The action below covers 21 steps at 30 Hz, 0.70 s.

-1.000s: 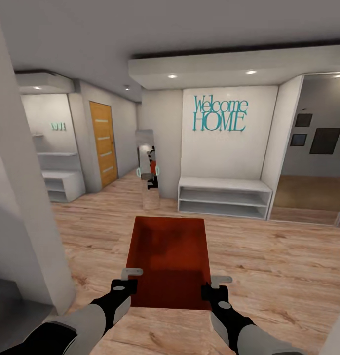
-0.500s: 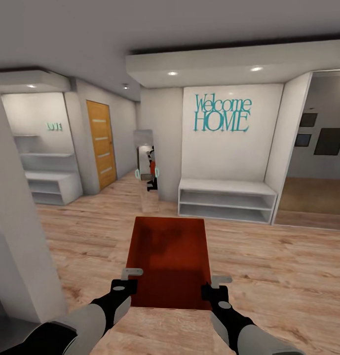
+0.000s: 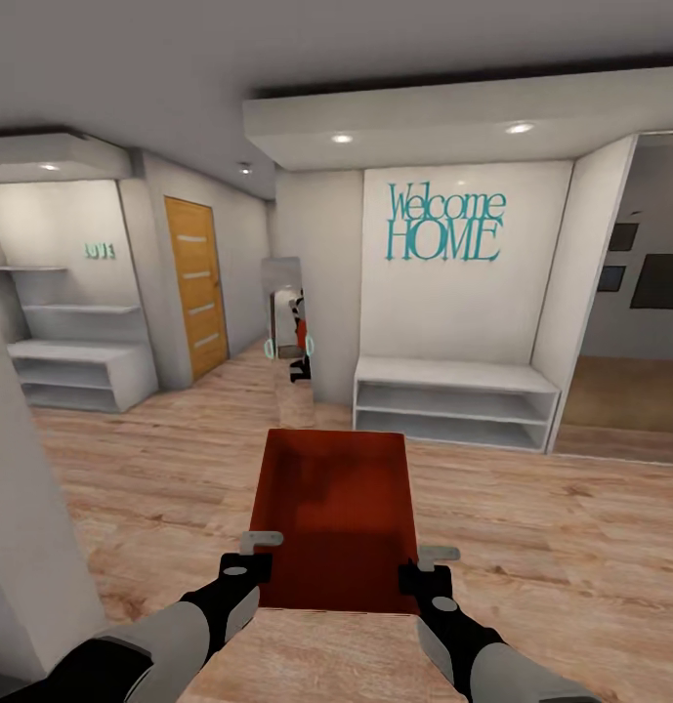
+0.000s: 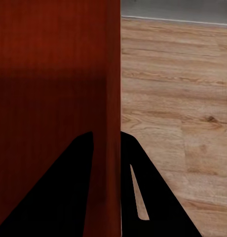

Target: Move the two storage containers from the living room to the garage. In the garage, place one container on the floor and stack the other container on top of it (either order is fine).

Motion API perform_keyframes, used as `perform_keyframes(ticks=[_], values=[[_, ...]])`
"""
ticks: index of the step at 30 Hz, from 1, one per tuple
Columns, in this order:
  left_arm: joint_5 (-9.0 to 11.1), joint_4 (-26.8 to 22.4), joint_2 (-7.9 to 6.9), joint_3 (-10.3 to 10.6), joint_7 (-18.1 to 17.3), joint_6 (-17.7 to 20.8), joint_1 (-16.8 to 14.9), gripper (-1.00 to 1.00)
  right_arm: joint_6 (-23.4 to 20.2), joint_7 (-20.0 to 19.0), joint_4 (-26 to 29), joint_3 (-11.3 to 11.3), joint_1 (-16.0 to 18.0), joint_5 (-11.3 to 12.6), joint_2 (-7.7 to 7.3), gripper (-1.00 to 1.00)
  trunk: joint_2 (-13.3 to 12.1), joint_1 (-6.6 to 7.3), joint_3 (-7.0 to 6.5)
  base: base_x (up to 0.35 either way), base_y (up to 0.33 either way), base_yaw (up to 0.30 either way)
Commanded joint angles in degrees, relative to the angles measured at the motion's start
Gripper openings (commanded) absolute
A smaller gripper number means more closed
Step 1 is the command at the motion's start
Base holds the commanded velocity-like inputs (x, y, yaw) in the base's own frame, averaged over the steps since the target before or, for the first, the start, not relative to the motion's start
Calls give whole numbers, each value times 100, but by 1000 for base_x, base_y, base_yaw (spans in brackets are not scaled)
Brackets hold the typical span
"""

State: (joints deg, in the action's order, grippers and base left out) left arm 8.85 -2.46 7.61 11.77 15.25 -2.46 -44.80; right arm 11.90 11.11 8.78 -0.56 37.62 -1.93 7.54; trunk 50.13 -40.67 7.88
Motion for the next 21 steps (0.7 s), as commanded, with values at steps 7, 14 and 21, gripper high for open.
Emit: perform_keyframes(ticks=[7, 14, 21], values=[[82, 18, -102, -131, 119, -28, -3, -100, 120, -21, 133, 186, 8, -88, 3, -100, 7, -4, 9, 325, 0, 0], [82, 18, -102, -131, 119, -26, -3, -100, 120, -21, 133, 186, 8, -88, 3, -100, 7, -4, 9, 325, 0, 0], [82, 18, -102, -131, 119, -26, -3, -100, 120, -21, 133, 188, 8, -88, 2, -100, 7, -4, 9, 325, 0, 0]])
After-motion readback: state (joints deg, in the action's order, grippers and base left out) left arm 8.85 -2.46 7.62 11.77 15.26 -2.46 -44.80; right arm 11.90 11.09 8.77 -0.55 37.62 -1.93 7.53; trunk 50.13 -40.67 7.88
